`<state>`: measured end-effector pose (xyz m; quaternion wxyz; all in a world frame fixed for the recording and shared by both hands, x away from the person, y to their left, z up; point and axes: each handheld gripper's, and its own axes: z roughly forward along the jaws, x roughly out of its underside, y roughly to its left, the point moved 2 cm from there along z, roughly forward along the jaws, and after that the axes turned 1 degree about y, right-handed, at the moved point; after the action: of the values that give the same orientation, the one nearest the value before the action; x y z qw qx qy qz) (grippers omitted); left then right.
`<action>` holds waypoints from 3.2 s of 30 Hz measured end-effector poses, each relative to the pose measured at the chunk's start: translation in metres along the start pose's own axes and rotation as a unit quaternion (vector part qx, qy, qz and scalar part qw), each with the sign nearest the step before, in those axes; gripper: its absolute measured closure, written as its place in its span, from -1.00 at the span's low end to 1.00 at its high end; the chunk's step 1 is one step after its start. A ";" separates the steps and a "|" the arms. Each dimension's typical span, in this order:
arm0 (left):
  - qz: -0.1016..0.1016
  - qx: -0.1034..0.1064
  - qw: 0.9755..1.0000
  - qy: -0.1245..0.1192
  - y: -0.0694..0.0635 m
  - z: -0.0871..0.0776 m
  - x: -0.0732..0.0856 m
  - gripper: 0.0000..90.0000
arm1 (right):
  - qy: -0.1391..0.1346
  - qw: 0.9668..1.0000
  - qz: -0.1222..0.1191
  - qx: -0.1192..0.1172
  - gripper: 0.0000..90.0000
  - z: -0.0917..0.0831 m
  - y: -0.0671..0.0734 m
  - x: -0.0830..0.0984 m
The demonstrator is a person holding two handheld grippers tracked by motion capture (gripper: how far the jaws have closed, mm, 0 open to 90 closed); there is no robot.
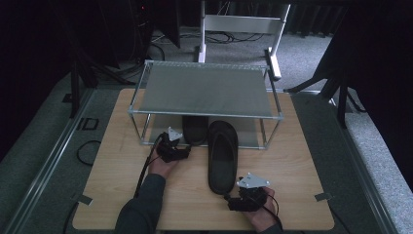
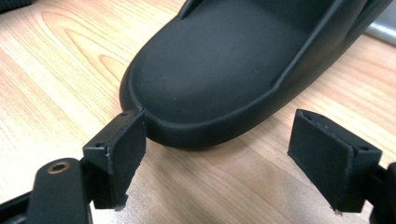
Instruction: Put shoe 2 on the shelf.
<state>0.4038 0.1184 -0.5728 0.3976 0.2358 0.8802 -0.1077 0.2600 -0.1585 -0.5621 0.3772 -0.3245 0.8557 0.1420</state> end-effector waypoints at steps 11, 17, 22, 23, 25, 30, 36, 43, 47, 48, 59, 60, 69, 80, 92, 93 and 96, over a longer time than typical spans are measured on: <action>0.000 0.000 1.000 0.001 0.000 0.000 0.000 -0.27 | 0.004 1.000 0.003 -0.012 -0.59 0.007 0.001 -0.002; 0.000 -0.001 1.000 0.000 0.000 0.000 0.000 -0.27 | 0.008 1.000 -0.007 -0.007 -0.54 0.011 0.003 -0.005; 0.000 -0.001 1.000 0.000 0.000 0.000 0.000 -0.27 | 0.006 1.000 0.005 0.006 -0.47 0.011 -0.006 -0.007; 0.000 -0.001 1.000 0.001 0.000 0.000 0.000 -0.27 | 0.004 1.000 0.006 0.009 -0.45 0.012 -0.010 -0.009; 0.000 -0.001 1.000 0.000 0.000 0.000 0.000 -0.27 | 0.003 1.000 0.011 0.007 -0.44 0.013 -0.012 -0.010; 0.000 -0.001 1.000 0.001 0.000 0.000 0.000 -0.27 | -0.002 1.000 0.008 0.015 -0.41 0.015 -0.016 -0.016; 0.000 0.000 1.000 0.001 0.000 0.000 0.000 -0.27 | -0.016 0.999 0.017 0.030 -0.40 0.021 -0.031 -0.029; 0.000 0.000 1.000 0.000 0.000 0.000 0.000 -0.27 | -0.026 0.998 0.025 0.050 -0.32 0.027 -0.041 -0.038; 0.000 0.001 1.000 0.001 0.000 0.000 0.000 -0.27 | -0.033 0.999 0.020 0.037 -0.38 0.022 -0.036 -0.039; 0.000 0.001 1.000 0.000 0.000 0.000 0.000 -0.27 | -0.033 0.999 0.013 0.035 -0.43 0.021 -0.033 -0.039; -0.001 0.001 1.000 0.000 0.000 0.000 0.000 -0.27 | -0.015 1.000 -0.004 0.025 -0.50 0.024 -0.021 -0.033; -0.001 0.001 1.000 0.000 0.000 0.000 0.000 -0.27 | -0.016 1.000 -0.003 0.024 -0.49 0.023 -0.021 -0.034; 0.000 0.001 1.000 0.001 0.000 0.000 0.000 -0.27 | -0.011 0.999 0.004 0.031 -0.41 0.032 -0.034 -0.041; 0.000 0.000 1.000 0.001 0.000 0.000 0.000 -0.27 | -0.008 0.999 0.013 0.036 -0.41 0.053 -0.046 -0.057; 0.001 0.002 1.000 0.000 0.000 0.000 0.000 -0.27 | -0.008 0.999 0.012 0.038 -0.40 0.069 -0.059 -0.068; 0.001 0.002 1.000 0.000 0.000 0.000 0.000 -0.27 | -0.008 0.999 0.010 0.038 -0.40 0.070 -0.060 -0.069; 0.004 0.005 1.000 -0.001 0.000 -0.001 0.000 -0.27 | -0.008 0.999 0.010 0.037 -0.40 0.074 -0.064 -0.072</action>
<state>0.4031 0.1184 -0.5727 0.3975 0.2408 0.8785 -0.1107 0.3796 -0.1383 -0.5590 0.3945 -0.3006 0.8605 0.1164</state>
